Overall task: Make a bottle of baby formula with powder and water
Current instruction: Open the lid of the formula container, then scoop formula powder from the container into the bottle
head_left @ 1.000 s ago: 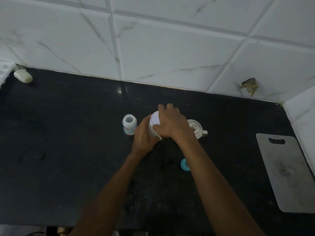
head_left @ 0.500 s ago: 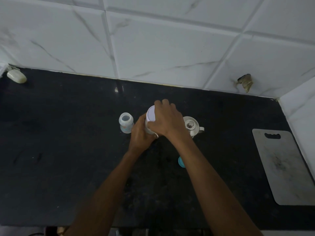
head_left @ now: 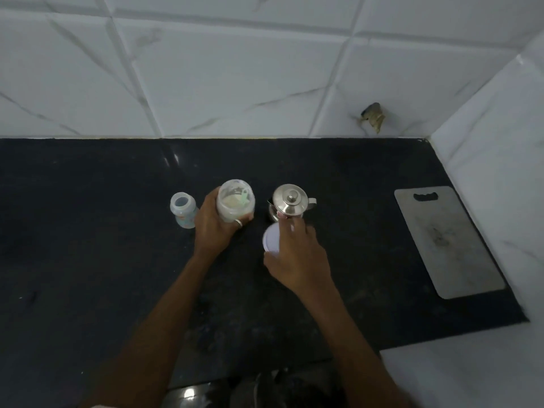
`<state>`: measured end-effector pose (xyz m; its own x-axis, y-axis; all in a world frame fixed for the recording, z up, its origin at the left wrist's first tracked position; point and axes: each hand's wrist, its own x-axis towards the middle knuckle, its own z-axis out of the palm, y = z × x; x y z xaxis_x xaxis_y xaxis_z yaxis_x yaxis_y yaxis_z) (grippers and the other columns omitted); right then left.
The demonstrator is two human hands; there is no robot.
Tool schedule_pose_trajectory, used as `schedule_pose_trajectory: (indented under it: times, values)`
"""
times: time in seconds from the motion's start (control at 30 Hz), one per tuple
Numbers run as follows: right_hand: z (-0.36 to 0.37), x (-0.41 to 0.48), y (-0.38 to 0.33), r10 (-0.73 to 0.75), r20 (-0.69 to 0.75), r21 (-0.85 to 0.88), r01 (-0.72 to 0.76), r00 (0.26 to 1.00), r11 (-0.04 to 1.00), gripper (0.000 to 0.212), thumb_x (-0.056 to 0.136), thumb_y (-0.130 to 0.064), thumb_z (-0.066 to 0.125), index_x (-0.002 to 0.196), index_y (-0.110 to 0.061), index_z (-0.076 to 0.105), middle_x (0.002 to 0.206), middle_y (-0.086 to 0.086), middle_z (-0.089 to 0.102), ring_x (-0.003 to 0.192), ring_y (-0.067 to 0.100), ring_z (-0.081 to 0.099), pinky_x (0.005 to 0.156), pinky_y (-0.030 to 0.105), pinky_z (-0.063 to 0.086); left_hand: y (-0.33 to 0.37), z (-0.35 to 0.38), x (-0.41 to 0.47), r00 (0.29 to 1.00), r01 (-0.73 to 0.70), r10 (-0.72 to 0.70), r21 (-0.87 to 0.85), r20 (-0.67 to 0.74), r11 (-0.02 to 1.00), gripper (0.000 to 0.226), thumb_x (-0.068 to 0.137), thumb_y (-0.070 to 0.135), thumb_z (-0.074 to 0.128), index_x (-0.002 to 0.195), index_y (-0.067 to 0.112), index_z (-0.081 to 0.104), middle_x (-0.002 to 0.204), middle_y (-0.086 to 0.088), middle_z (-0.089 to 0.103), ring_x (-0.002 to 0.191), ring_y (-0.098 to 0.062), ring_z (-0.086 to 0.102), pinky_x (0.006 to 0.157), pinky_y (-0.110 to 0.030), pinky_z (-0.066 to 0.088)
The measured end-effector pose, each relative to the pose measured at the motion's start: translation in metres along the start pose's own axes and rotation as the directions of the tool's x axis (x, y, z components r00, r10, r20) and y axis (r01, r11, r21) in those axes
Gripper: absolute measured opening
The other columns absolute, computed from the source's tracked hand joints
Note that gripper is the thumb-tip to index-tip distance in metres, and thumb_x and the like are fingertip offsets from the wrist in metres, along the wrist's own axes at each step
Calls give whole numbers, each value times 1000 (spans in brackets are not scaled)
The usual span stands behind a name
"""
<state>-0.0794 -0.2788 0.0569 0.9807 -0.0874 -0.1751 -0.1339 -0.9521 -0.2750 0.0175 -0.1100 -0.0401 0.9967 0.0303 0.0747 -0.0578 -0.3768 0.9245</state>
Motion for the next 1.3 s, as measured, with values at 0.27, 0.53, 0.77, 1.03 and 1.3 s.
schedule_pose_trajectory:
  times: [0.27, 0.53, 0.77, 1.03, 1.3]
  values:
    - [46, -78, 63, 301, 157, 18, -307, 941, 951, 78, 91, -49, 66, 152, -18, 29, 151, 5, 34, 135, 25, 39, 98, 37, 50, -9, 1, 2, 1000, -5, 5, 50, -2, 999, 80, 68, 30, 94, 136, 26, 52, 124, 21, 55, 110, 25, 51, 90, 1, 41]
    - [68, -78, 60, 302, 170, 30, -311, 938, 950, 80, 91, -52, 65, 152, -18, 29, 151, 5, 35, 137, 26, 37, 97, 37, 50, -10, 2, 3, 999, -43, 43, 65, 1, 997, 81, 70, 29, 93, 138, 24, 50, 133, 13, 53, 121, -5, 57, 100, -22, 48]
    - [69, -74, 60, 331, 198, 1, -338, 923, 941, 100, 85, -72, 60, 159, -18, 19, 156, 7, 31, 138, 27, 37, 103, 41, 46, -7, 2, 1, 1000, -28, 27, 43, 10, 999, 81, 69, 32, 93, 138, 25, 51, 131, 16, 54, 115, 6, 55, 96, -10, 44]
    - [21, -42, 20, 117, -186, 261, -65, 976, 963, 34, 99, -33, 62, 126, -12, 64, 125, 6, 61, 112, 24, 60, 86, 38, 54, 19, -4, -5, 993, -114, 115, -18, 10, 993, 65, 65, 48, 85, 117, 65, 50, 117, 48, 56, 108, 23, 56, 85, 3, 41]
    - [-12, 69, -32, -212, -238, 232, 267, 948, 935, 23, 99, -12, 58, 117, -10, 71, 122, 10, 59, 110, 29, 58, 89, 44, 51, 15, -1, -1, 985, -172, 171, -102, -18, 980, 59, 76, 41, 88, 126, 46, 58, 121, 17, 70, 112, -7, 69, 91, -28, 58]
